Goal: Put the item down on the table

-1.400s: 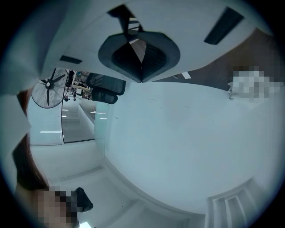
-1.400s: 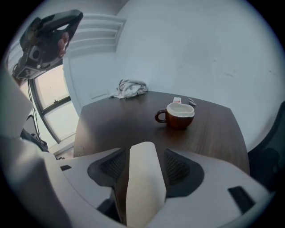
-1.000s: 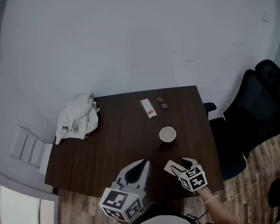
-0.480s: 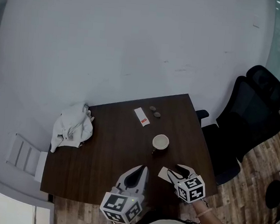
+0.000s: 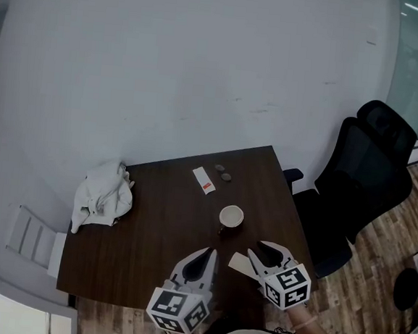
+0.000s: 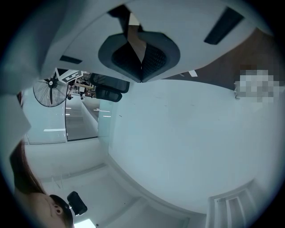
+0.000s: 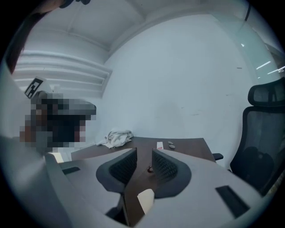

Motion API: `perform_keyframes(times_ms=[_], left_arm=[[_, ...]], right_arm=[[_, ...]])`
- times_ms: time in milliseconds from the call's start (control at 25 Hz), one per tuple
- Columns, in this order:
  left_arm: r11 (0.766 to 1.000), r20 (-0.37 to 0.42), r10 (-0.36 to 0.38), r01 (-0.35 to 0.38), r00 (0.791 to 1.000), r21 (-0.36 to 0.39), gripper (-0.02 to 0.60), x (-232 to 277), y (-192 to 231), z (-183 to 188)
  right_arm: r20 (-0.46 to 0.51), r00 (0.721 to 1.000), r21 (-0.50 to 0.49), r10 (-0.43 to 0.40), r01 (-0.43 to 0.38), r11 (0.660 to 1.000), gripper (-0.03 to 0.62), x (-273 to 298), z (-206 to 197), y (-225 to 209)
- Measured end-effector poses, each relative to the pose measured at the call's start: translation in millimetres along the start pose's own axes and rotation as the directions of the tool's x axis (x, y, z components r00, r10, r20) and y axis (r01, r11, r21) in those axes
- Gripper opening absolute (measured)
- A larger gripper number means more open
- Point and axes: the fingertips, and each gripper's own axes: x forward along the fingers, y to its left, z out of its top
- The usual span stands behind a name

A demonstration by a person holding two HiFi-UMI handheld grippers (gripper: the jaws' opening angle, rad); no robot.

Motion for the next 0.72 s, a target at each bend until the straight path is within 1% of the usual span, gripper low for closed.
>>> perform_keyframes(times_ms=[120, 400, 720], left_arm=[[1.0, 0.009, 0.0, 0.0, 1.0, 0.003, 0.018, -1.6, -5.0, 2.8], [1.0, 0.031, 0.016, -0.017, 0.999, 0.01, 0.018, -8.4, -10.3, 6.8], [0.999, 0.026, 0.023, -0.024, 0.999, 0.027, 0.018, -16.6, -18.5, 2.2]], right_arm=[[0.032, 0.999, -0.007, 0.002, -0.002, 1.0, 0.102, -8.8, 14.4, 2.1], [0.077, 0.997, -0.011, 0.007, -0.006, 1.0, 0.043, -26.6, 31.9, 9.4], [0.12, 0.993, -0.004, -0.001, 0.001, 1.0, 0.021, -44.4, 40.5, 11.0]])
